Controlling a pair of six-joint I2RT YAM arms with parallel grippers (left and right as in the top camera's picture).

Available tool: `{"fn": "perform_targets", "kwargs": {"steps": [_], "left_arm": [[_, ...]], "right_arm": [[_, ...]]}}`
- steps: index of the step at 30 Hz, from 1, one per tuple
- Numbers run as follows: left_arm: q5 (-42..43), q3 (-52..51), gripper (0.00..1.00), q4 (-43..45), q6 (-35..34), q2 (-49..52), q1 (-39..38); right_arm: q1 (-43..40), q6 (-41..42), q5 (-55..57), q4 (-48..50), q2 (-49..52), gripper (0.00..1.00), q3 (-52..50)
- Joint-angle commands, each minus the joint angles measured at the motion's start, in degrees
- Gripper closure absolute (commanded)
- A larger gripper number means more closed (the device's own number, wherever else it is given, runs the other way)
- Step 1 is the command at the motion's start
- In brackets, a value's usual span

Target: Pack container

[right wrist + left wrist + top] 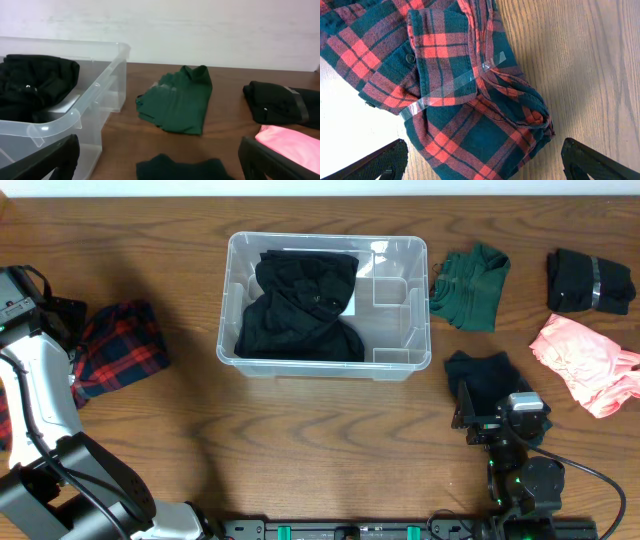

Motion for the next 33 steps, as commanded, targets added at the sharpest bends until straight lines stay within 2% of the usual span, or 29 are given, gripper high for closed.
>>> {"fn": "perform_targets", "kwargs": {"steps": [1,20,22,26,28,33], "left_arm": [[-1.73,-0.02,0.02,0.11,-0.46,0.48,0.28],[-1.73,-0.02,0.02,0.11,-0.46,0.48,0.28],[-1.73,-0.02,0.02,0.09,-0.46,0.48,0.28],[-1.73,-0.02,0.02,0.09,-0.46,0.48,0.28],[-1.73,-0.02,0.02,0.09,-0.46,0.48,0.28],[-1.73,-0.02,0.02,0.09,-0.46,0.48,0.28]], "right_arm": [[-0.48,0.39,0.61,-0.24,0.07,0.01,-0.09],[-0.48,0.37,0.61,-0.24,0.07,0.01,-0.09],[-0.48,-1.36,3.56,1.05,0.07,0.01,-0.09],[-0.48,-2.45,2.58,6.43,0.07,0.01,-0.09],[-0.48,-4.55,4.39,7.80,0.07,0.01,0.02],[-0.52,-3.28,11.13,7.50,1.90,0.01,3.89]]}}
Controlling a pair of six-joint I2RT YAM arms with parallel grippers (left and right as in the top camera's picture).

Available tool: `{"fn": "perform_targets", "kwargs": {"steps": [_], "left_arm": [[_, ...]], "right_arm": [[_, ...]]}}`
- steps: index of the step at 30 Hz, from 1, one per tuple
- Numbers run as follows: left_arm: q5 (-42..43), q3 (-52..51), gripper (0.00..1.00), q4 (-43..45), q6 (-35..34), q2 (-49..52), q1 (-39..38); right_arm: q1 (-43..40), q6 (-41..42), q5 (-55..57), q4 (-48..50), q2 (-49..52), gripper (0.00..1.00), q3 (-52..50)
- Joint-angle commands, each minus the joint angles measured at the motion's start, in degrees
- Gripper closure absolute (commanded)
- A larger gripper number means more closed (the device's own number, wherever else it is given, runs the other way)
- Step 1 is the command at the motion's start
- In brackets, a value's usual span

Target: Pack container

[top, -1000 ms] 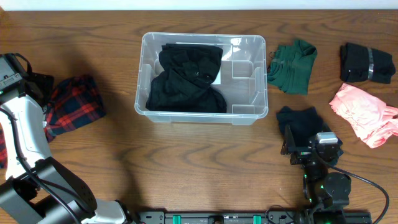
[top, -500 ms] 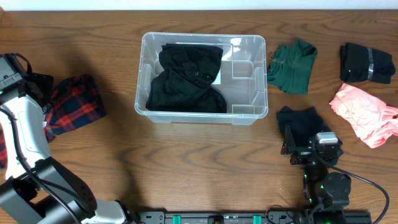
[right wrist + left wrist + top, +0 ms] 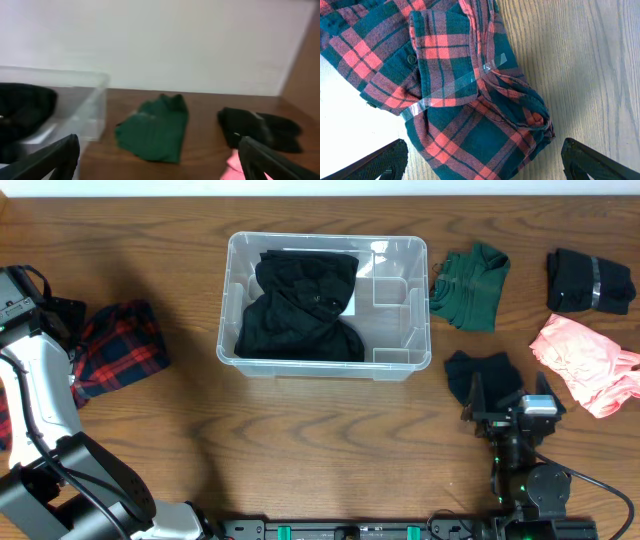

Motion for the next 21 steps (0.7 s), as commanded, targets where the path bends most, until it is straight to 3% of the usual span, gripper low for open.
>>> {"fn": "perform_targets", "kwargs": {"steps": [1,10,21], "left_arm": [[-1.31,-0.02,0.02,0.04,-0.07,0.48,0.28],[-1.31,-0.02,0.02,0.04,-0.07,0.48,0.28],[-1.31,-0.02,0.02,0.04,-0.07,0.48,0.28]], "right_arm": [[-0.63,0.31,5.11,-0.07,2.82,0.01,4.46],[-10.99,2.43,0.31,3.19,27.93,0.01,20.74],[-34.14,2.49,-45.64,-8.68,69.00,0.01,51.12]]}}
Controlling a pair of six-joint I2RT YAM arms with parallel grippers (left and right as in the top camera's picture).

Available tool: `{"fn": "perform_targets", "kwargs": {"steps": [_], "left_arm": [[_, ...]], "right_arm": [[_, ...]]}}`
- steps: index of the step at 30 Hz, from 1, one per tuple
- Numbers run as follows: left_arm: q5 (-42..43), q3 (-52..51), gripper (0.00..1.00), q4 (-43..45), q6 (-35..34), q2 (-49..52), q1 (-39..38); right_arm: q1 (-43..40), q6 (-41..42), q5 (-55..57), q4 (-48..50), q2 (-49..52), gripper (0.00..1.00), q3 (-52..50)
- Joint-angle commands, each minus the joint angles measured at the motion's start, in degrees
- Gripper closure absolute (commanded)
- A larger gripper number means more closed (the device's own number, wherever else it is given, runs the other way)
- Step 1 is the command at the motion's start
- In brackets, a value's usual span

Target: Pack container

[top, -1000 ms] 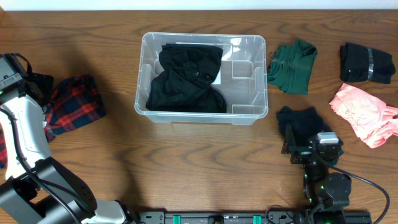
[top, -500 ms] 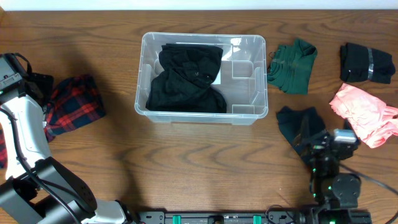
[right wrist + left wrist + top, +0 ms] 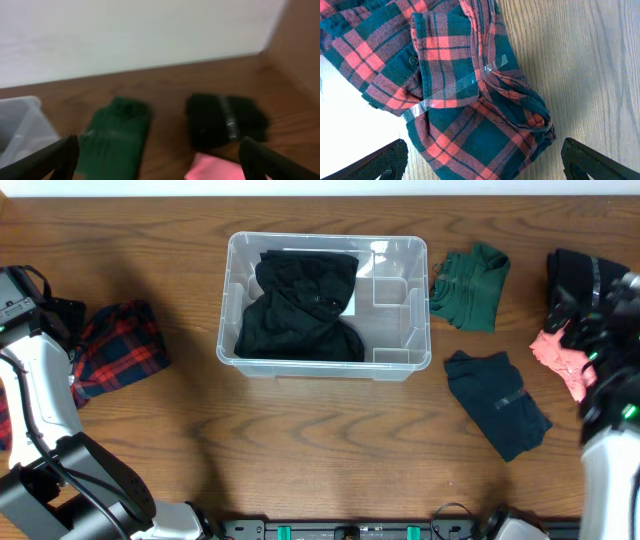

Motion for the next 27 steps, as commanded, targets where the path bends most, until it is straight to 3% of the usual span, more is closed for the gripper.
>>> {"fn": "perform_targets", "kwargs": {"steps": [1,6,16,23,27], "left_arm": [[-0.87,0.00,0.02,0.04,-0.07,0.48,0.28],[-0.87,0.00,0.02,0.04,-0.07,0.48,0.28],[-0.87,0.00,0.02,0.04,-0.07,0.48,0.28],[-0.87,0.00,0.02,0.04,-0.07,0.48,0.28],[-0.87,0.00,0.02,0.04,-0.07,0.48,0.28]], "right_arm": [[-4.61,0.68,-20.15,-1.36,7.58,0.01,5.86],[-7.80,0.66,-21.18,0.42,13.57,0.01,6.75],[-9.22,1.66,-19.82,-1.77,14.36,0.01,6.75],[-0.26,5.25,-5.77,-0.81,14.36,0.01,6.78],[6.99,9.70,9.44,0.63,14.36,0.01,7.23]]}}
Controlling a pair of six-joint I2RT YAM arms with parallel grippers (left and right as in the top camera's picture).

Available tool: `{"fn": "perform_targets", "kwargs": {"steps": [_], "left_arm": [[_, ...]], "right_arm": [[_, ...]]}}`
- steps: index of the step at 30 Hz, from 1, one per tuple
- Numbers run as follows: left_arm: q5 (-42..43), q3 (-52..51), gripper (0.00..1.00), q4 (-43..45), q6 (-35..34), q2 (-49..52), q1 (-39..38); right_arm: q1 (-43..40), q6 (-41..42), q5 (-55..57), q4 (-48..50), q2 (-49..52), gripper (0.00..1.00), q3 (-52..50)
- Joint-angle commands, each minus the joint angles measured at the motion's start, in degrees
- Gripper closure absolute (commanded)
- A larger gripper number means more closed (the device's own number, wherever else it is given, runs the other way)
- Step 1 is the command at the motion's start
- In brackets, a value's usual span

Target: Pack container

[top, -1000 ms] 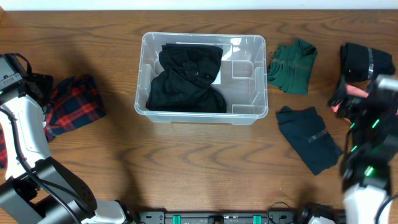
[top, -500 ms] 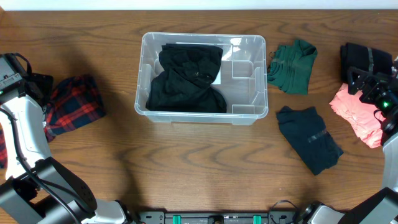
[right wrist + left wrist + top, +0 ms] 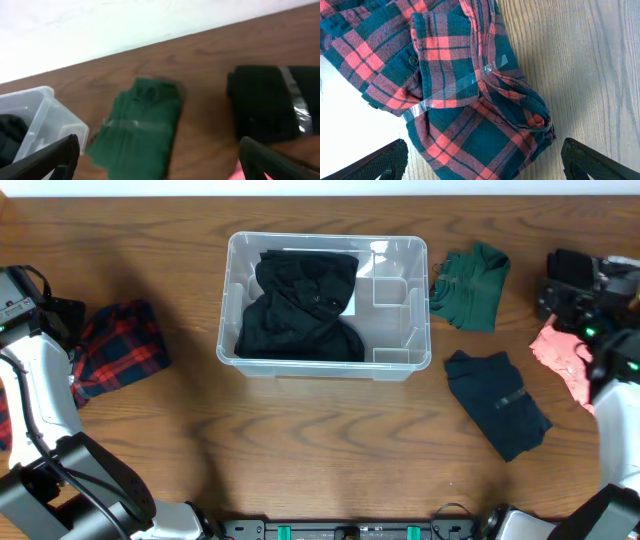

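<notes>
A clear plastic container (image 3: 238, 250) stands mid-table with a black garment (image 3: 300, 308) inside. A folded red plaid shirt (image 3: 125, 348) lies at the left; my left gripper (image 3: 482, 162) hangs open right over the plaid shirt (image 3: 465, 95). At the right lie a green garment (image 3: 470, 286), a dark navy one (image 3: 497, 400), a taped black bundle (image 3: 562, 272) and a pink one (image 3: 560, 350). My right gripper (image 3: 160, 160) is open and empty, raised near the pink and black items, facing the green garment (image 3: 140, 127) and black bundle (image 3: 272, 102).
The container's right side has small empty compartments (image 3: 392, 290). A white wall (image 3: 125, 25) runs along the table's far edge. The right arm's body (image 3: 612, 355) covers part of the pink garment.
My right gripper shifted a little toward the back right; its view now frames the green garment and the black bundle closer. The left gripper and plaid shirt are unchanged.
My right gripper first sat open low at the front right, by the dark navy garment. Then it stood a little further right there, later up at the right edge over the pink and black items, where it remains. The left gripper stayed open over the plaid shirt.
</notes>
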Motion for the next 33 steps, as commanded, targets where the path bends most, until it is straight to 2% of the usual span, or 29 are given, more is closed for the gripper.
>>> {"fn": "perform_targets", "kwargs": {"steps": [1,6,15,20,25,33], "left_arm": [[-0.90,0.00,0.02,0.04,-0.07,0.48,0.28],[-0.90,0.00,0.02,0.07,-0.07,0.48,0.28],[-0.90,0.00,0.02,0.04,-0.07,0.48,0.28],[-0.90,0.00,0.02,0.04,-0.07,0.48,0.28],[-0.90,0.00,0.02,0.04,-0.07,0.48,0.28],[-0.90,0.00,0.02,0.04,-0.07,0.48,0.28]], "right_arm": [[5.01,7.23,17.18,0.33,-0.07,0.01,1.84],[6.56,12.68,17.49,-5.03,-0.07,0.01,2.27],[6.54,7.74,17.62,-29.44,-0.07,0.01,2.27],[6.54,8.22,25.77,-41.27,-0.07,0.01,2.27],[6.54,13.27,31.80,-45.90,-0.07,0.01,2.25],[5.66,20.65,32.24,-54.05,-0.07,0.01,1.75]]}}
